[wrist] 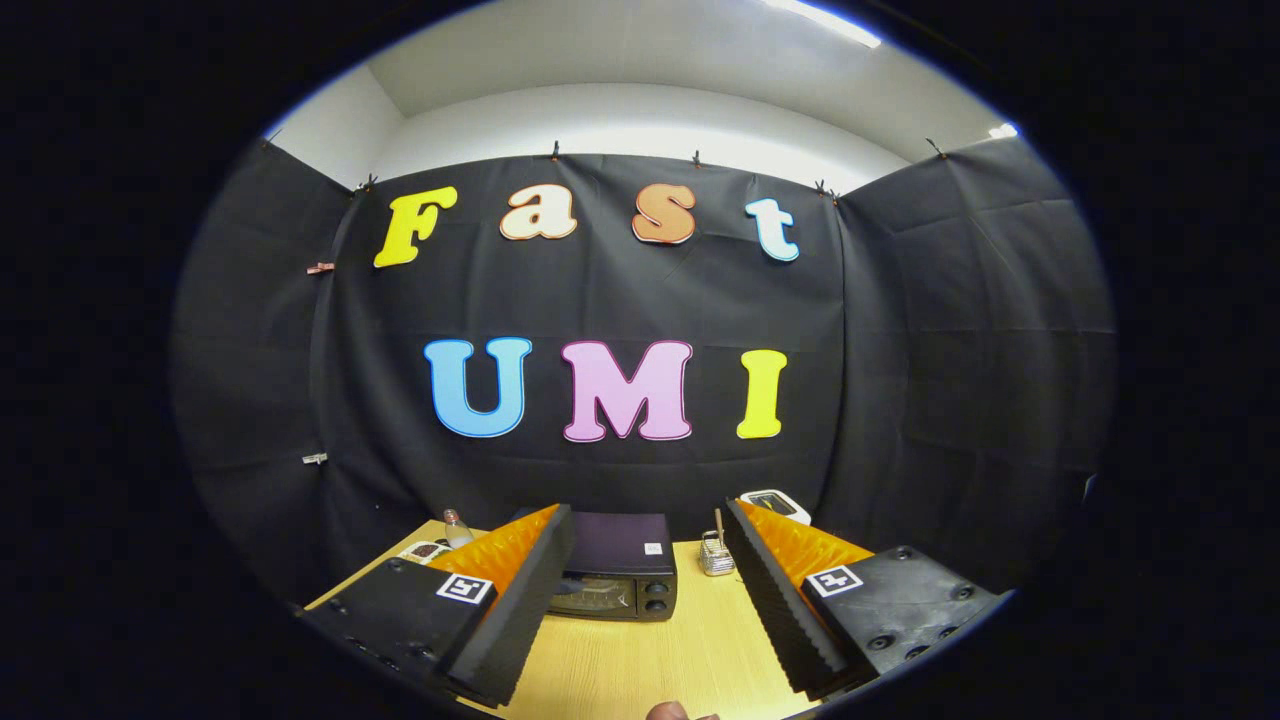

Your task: Open the toaster oven, put the food inside, and close the toaster oven door.

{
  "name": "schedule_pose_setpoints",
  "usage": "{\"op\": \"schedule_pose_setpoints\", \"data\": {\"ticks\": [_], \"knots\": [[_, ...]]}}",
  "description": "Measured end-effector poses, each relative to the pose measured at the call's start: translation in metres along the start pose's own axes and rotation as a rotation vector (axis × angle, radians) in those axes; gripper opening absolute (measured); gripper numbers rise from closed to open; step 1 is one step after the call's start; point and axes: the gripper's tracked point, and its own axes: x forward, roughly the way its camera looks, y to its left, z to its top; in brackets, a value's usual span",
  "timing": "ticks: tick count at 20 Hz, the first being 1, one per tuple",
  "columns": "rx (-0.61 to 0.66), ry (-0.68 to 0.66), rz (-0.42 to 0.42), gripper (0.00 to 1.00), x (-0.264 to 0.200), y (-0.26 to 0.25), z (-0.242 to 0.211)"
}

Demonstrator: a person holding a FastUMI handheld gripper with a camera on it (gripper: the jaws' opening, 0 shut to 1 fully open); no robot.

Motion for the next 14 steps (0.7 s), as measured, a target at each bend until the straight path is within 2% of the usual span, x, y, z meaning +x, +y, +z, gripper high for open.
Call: {"op": "schedule_pose_setpoints", "data": {"ticks": [14], "knots": [[-0.031,-0.002,0.006,0.98,-0.0040,0.0056,-0.0012]]}}
